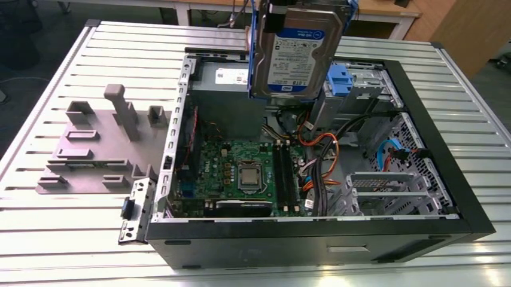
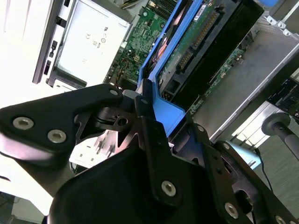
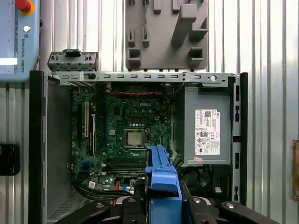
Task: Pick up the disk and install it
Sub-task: 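Insert the disk into the insertion slot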
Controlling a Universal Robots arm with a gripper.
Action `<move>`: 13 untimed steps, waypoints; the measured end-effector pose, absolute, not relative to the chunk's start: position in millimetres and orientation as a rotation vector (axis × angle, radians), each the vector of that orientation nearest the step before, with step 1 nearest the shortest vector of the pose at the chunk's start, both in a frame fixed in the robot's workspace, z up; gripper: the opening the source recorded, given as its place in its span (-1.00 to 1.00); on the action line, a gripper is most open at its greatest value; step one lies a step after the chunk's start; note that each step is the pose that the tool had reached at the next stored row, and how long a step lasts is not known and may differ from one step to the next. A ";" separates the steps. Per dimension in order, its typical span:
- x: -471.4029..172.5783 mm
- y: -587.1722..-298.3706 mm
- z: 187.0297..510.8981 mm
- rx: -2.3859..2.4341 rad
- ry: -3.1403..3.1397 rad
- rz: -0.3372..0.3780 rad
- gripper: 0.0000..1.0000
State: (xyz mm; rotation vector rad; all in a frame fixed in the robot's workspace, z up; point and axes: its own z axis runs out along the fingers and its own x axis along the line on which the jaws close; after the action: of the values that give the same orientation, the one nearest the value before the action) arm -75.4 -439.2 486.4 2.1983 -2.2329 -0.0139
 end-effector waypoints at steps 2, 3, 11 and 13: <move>-75.4 -439.7 486.5 2.198 -2.233 -0.014 -0.27; -75.4 -440.1 486.5 2.198 -2.233 -0.014 -0.27; -75.4 -447.6 486.4 2.198 -2.233 -0.014 -0.27; -75.4 -450.0 486.3 2.198 -2.233 -0.014 -0.27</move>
State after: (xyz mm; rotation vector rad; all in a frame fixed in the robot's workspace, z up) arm -75.4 -450.0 486.3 2.1982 -2.2330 -0.0140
